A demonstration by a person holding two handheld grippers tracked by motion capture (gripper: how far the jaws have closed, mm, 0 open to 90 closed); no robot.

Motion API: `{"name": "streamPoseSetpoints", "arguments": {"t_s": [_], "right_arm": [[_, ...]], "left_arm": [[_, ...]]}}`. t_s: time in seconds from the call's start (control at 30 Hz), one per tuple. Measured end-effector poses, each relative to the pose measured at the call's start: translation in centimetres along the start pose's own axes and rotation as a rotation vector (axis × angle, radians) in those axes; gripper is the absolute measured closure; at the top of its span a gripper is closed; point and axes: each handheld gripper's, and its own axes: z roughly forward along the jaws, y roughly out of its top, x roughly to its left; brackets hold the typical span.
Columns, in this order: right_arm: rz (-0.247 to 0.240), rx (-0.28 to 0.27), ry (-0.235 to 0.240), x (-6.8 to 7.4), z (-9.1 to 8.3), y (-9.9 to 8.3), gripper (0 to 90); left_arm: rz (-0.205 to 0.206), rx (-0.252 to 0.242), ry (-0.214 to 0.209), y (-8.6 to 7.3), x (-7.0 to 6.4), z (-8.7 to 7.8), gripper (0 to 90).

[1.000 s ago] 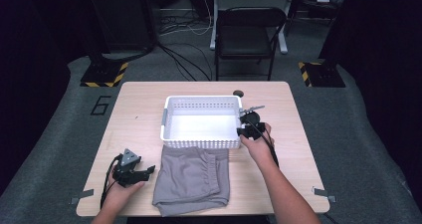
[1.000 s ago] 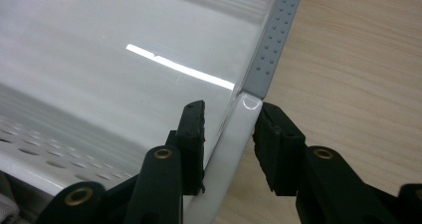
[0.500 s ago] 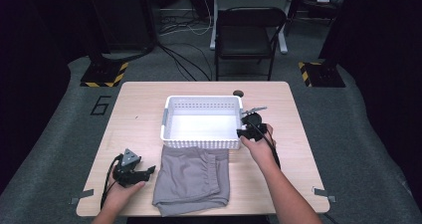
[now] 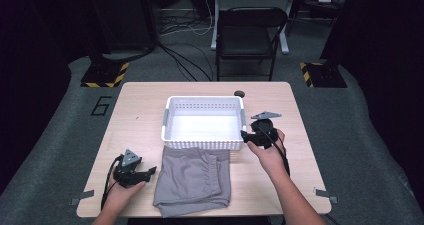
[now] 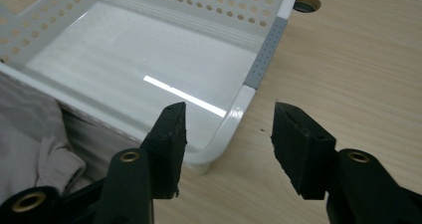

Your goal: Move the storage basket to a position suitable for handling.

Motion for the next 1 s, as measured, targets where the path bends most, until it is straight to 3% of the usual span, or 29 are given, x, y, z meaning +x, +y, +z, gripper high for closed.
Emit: {"name": "streamPoseSetpoints", "arguments": {"t_s": [0.13,0.2,0.3,0.37,0.47,0.53,0.6,0.73,0.87,0.93,1.0], "right_arm": [[-0.023,-0.042,0.033,-0.1,-1.5,-1.0,42.8],[-0.018,-0.074,0.052,0.0,-2.1,-1.6,41.9],[-0.009,-0.064,0.072,0.2,-2.6,-2.2,39.2],[-0.009,-0.071,0.100,0.3,-2.9,-2.8,38.9],[-0.016,-0.080,0.102,0.5,-3.2,-3.3,40.6],[-0.073,-0.089,0.132,0.6,-3.2,-4.2,43.4],[-0.073,-0.065,0.165,0.7,-3.1,-4.8,44.3],[-0.075,-0.067,0.207,1.0,-3.2,-5.9,47.8],[-0.050,-0.079,0.225,1.3,-2.9,-6.8,37.7],[-0.061,-0.063,0.242,1.6,-2.8,-7.0,31.3],[-0.092,-0.052,0.242,2.0,-2.7,-7.2,30.9]], "left_arm": [[0.005,0.001,-0.014,0.1,-0.1,0.3,18.7],[0.038,0.023,-0.008,0.2,-0.3,0.3,15.9],[0.063,0.043,-0.019,0.3,-0.3,0.3,14.1],[0.049,0.032,-0.015,0.3,-0.4,0.3,14.3],[0.048,0.032,-0.012,0.3,-0.4,0.3,14.5],[0.042,0.031,-0.008,0.3,-0.5,0.3,15.0],[0.032,0.029,-0.003,0.3,-0.5,0.4,15.2],[0.020,0.023,0.012,0.3,-0.7,0.5,15.2],[0.011,0.030,0.012,0.4,-0.8,0.5,15.2],[0.007,0.028,0.013,0.4,-0.8,0.5,15.1],[0.010,0.033,0.012,0.4,-0.8,0.5,15.1]]}}
